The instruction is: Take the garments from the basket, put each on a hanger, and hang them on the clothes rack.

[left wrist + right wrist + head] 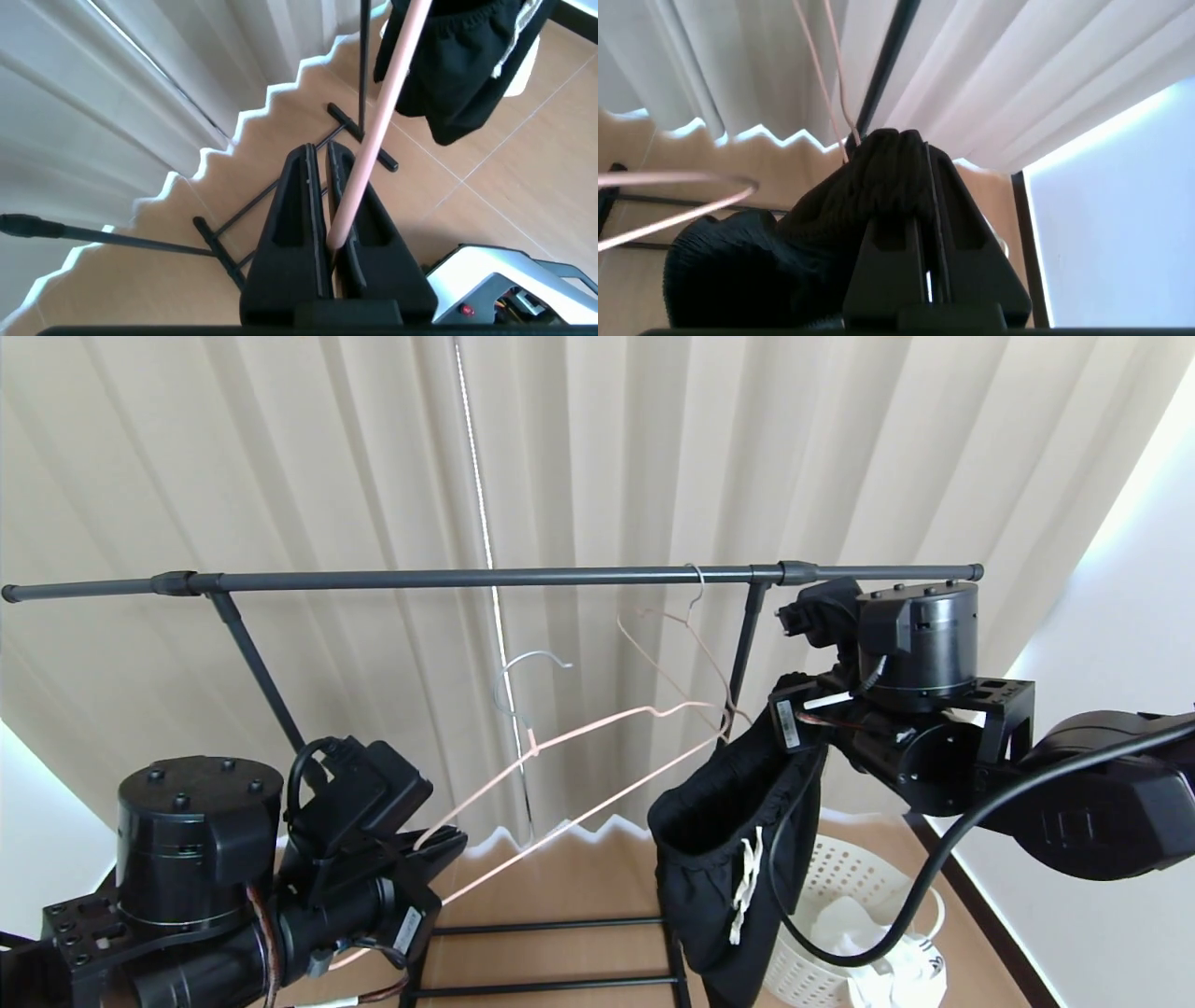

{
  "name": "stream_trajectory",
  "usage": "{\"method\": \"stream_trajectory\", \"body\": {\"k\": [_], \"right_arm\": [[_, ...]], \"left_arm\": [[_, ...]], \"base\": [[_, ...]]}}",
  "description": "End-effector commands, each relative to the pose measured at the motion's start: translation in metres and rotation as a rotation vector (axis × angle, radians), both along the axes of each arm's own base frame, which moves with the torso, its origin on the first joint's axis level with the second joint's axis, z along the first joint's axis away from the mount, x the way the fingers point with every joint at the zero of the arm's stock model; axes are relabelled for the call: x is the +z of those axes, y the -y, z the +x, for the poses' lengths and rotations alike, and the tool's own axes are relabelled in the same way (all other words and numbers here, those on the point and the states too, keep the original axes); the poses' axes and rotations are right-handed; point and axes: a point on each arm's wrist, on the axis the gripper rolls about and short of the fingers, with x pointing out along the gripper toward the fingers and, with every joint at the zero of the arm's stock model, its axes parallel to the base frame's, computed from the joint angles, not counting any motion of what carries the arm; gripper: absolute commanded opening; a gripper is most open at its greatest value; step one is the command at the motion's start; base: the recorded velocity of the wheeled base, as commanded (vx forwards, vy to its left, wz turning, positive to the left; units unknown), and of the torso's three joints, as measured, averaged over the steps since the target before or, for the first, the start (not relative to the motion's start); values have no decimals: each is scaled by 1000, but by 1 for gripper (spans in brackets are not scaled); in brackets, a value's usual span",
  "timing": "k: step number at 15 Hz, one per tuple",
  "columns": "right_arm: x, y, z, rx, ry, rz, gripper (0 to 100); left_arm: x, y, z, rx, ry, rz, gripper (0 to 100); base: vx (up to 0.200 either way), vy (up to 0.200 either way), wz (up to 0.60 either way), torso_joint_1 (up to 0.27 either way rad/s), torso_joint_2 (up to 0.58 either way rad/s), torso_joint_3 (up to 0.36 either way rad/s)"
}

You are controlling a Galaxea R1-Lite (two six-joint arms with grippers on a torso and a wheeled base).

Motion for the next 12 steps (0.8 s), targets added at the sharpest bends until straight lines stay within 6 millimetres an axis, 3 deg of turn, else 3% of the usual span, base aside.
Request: {"method": "stream_trajectory", "body": {"k": [1, 7, 12], "right_arm": [[-3, -2, 7, -17, -2, 4, 0], [2, -3, 8, -31, 16, 25, 0], [2, -7, 5, -20, 18, 38, 0]], "left_arm": [[0, 3, -2, -15, 1, -1, 0], [-1, 15, -7, -69, -5, 1, 0], [-3, 23, 0, -72, -16, 3, 0]], "base": [[0, 0, 0, 0, 0, 0], [0, 0, 0, 0, 0, 0], [0, 0, 0, 0, 0, 0]]}}
